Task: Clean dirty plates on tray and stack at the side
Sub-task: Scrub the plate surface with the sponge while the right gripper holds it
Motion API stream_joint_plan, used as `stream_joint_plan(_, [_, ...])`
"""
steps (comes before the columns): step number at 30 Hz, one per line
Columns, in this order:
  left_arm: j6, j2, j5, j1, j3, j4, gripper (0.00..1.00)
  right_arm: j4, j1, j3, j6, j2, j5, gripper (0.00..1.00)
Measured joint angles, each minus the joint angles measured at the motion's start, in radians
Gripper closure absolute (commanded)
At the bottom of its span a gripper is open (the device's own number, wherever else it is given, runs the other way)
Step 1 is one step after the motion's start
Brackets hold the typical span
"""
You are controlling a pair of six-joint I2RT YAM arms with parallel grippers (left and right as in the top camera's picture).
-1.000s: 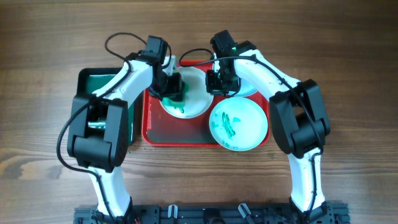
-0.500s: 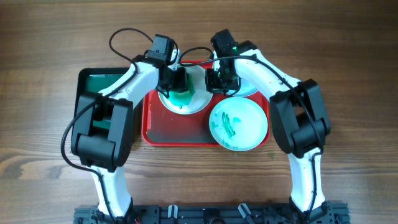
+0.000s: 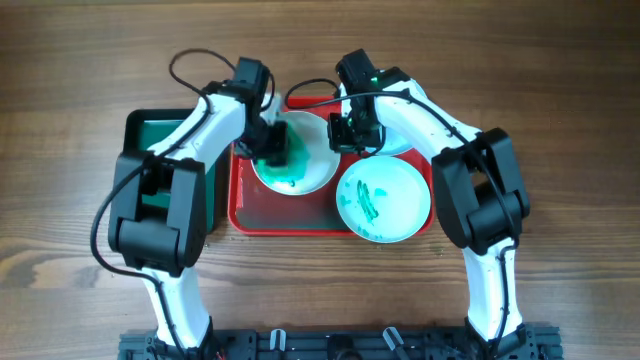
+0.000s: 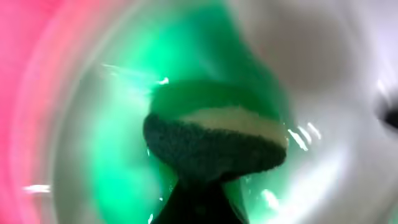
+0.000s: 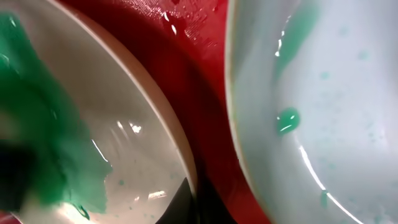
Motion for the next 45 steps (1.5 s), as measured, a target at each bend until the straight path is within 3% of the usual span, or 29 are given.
stream_joint_plan(5, [0.139, 0.019, 0.241, -0.011, -0.026, -0.020, 0.96, 0.000, -0.002, 0.000, -0.009, 0.000, -0.009, 0.96])
stream_joint_plan(10, [0.114, 0.024, 0.249, -0.013, -0.033, 0.061, 0.96, 0.050, -0.019, -0.026, -0.013, 0.000, -0.074, 0.96])
stream_joint_plan(15, [-0.037, 0.011, 0.105, -0.026, -0.032, 0.119, 0.96, 0.156, -0.044, -0.098, -0.003, -0.015, -0.178, 0.96])
stream_joint_plan(20, [-0.232, -0.003, -0.179, -0.045, -0.019, 0.160, 0.96, 0.175, -0.043, -0.119, 0.014, -0.019, -0.215, 0.96])
stream_joint_plan(24, [-0.306, -0.003, -0.348, -0.046, -0.011, 0.148, 0.96, 0.174, -0.040, -0.124, 0.018, -0.019, -0.231, 0.96])
stream_joint_plan(28, [-0.206, -0.005, -0.309, -0.045, -0.002, 0.061, 0.96, 0.160, -0.030, -0.125, 0.018, -0.019, -0.239, 0.96])
stream_joint_plan(33, [0.061, -0.005, -0.029, -0.029, 0.000, -0.040, 0.96, 0.150, -0.032, -0.126, 0.010, -0.019, -0.242, 0.96])
stream_joint_plan(36, [0.157, 0.005, 0.134, -0.048, -0.019, -0.010, 0.96, 0.149, -0.032, -0.126, 0.010, -0.019, -0.242, 0.96])
stream_joint_plan(40, [0.172, 0.018, 0.205, -0.054, -0.033, 0.130, 0.96, 0.150, -0.032, -0.126, 0.010, -0.019, -0.242, 0.96])
stream_joint_plan(45, [0.019, 0.016, 0.008, -0.071, -0.033, 0.269, 0.96, 0.157, -0.032, -0.127, 0.011, -0.019, -0.242, 0.96])
